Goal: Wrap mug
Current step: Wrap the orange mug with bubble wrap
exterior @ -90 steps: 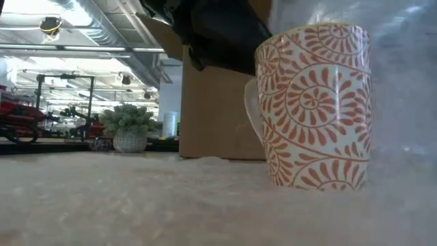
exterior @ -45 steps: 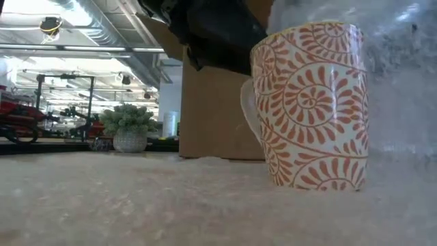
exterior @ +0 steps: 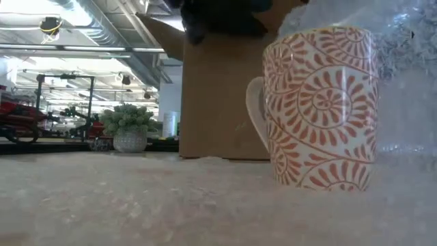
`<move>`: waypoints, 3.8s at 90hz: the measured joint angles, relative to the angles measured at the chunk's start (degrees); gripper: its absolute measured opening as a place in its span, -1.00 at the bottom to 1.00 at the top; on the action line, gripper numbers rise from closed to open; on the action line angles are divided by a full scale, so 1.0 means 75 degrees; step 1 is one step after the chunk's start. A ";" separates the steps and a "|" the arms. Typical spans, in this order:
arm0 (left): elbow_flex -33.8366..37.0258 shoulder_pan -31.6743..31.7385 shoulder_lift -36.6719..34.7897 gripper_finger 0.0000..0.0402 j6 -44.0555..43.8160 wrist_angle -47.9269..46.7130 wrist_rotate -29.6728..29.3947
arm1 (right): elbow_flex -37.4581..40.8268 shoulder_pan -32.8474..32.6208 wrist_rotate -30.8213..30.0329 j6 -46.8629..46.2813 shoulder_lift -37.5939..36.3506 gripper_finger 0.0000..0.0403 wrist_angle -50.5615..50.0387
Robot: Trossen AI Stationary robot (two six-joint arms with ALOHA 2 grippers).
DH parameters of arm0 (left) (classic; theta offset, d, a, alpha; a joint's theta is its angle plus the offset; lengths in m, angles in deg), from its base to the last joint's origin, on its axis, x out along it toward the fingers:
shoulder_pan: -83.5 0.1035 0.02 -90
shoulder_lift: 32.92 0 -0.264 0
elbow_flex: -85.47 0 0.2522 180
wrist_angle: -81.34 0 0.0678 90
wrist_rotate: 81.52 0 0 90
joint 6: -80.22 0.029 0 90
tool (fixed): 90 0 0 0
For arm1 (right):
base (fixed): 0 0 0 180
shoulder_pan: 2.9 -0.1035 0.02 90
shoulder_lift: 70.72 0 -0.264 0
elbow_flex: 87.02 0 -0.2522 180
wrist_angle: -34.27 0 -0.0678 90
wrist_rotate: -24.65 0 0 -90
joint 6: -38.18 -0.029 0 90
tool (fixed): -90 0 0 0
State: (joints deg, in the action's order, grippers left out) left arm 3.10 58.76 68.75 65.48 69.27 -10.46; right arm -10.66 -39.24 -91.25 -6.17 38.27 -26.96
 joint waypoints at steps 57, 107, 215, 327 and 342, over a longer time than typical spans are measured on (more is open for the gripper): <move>-0.0030 0.0163 0.0796 -0.23 -0.0211 0.0136 -0.0107 | -0.0150 0.0050 0.0129 0.0886 -0.0003 0.17 0.0914; -0.0027 0.0156 0.0775 -0.23 -0.0236 0.0145 -0.0072 | -0.1383 -0.0006 -0.1440 0.1874 -0.0029 0.17 -0.1070; -0.0019 0.0146 0.0764 -0.23 -0.0351 0.0090 -0.0010 | 0.0029 -0.1260 -0.1513 -0.2078 -0.0036 0.17 -0.1587; -0.0013 0.0096 0.0256 -0.23 0.0212 -0.0442 0.0103 | -0.0115 0.0903 0.1801 0.1158 0.1134 -0.99 0.0182; -0.0021 0.0090 0.0753 -0.23 0.0502 0.0125 -0.0075 | -0.0115 0.0891 0.1838 0.1174 0.1133 -0.99 0.0122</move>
State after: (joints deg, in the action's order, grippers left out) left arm 2.94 59.44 74.40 69.25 70.20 -11.03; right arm -11.52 -32.56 -77.47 2.64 46.76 -26.04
